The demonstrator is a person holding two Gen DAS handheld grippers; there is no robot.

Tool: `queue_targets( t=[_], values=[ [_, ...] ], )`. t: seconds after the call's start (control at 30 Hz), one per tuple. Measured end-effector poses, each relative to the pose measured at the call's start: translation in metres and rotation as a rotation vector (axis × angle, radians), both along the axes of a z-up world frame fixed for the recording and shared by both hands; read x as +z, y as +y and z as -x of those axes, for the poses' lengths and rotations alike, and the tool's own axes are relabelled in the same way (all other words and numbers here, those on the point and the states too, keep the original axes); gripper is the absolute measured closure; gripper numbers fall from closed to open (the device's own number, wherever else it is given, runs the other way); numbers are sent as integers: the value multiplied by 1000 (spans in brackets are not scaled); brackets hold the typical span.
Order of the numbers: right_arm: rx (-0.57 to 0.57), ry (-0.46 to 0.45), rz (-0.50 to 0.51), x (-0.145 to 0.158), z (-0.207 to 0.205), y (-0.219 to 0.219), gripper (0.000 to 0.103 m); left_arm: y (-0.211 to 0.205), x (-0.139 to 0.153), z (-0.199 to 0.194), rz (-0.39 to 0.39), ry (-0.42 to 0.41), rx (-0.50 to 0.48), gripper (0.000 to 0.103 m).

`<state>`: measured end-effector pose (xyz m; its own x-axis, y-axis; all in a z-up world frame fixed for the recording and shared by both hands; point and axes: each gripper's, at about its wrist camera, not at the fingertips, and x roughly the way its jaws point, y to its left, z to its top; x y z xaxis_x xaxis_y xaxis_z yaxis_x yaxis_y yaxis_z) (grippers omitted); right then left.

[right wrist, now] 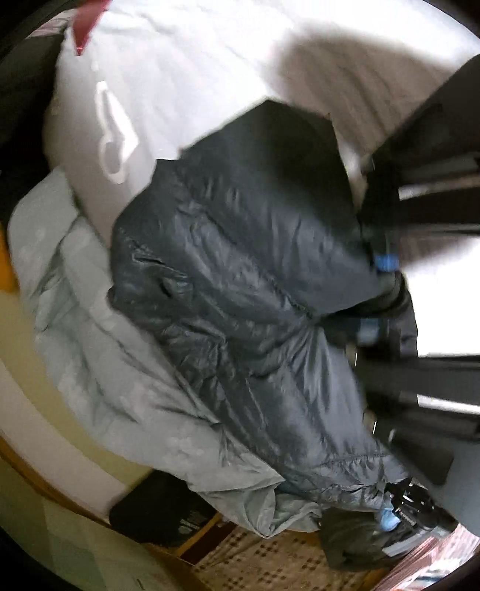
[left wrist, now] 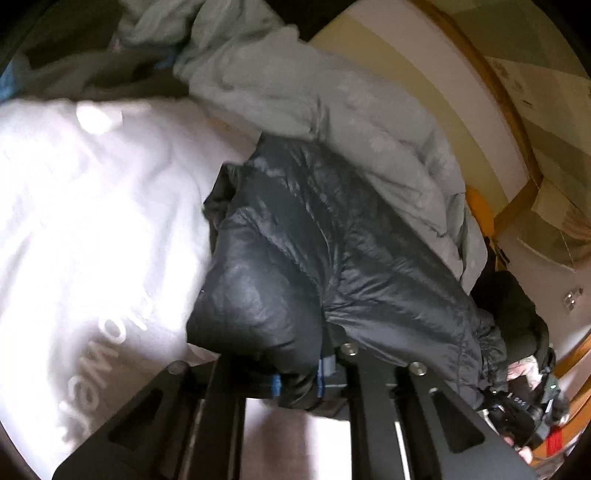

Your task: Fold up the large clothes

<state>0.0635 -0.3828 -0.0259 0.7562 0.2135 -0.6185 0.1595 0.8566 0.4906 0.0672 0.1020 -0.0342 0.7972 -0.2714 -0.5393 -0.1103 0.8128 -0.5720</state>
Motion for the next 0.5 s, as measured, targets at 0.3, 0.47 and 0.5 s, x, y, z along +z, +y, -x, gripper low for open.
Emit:
queue_targets(
  t=[0.3,0.47,0.5],
  values=[
    [41,0,65,29,90,-1,93,-28,51,83,-256,-25,-47,91],
    [-48,95,260,19,102,7,53,-49,35,101,-532,38,29,59],
    [-72,84,330,25,106,11,47,-52,40,108,-593,5,43,53]
  ],
)
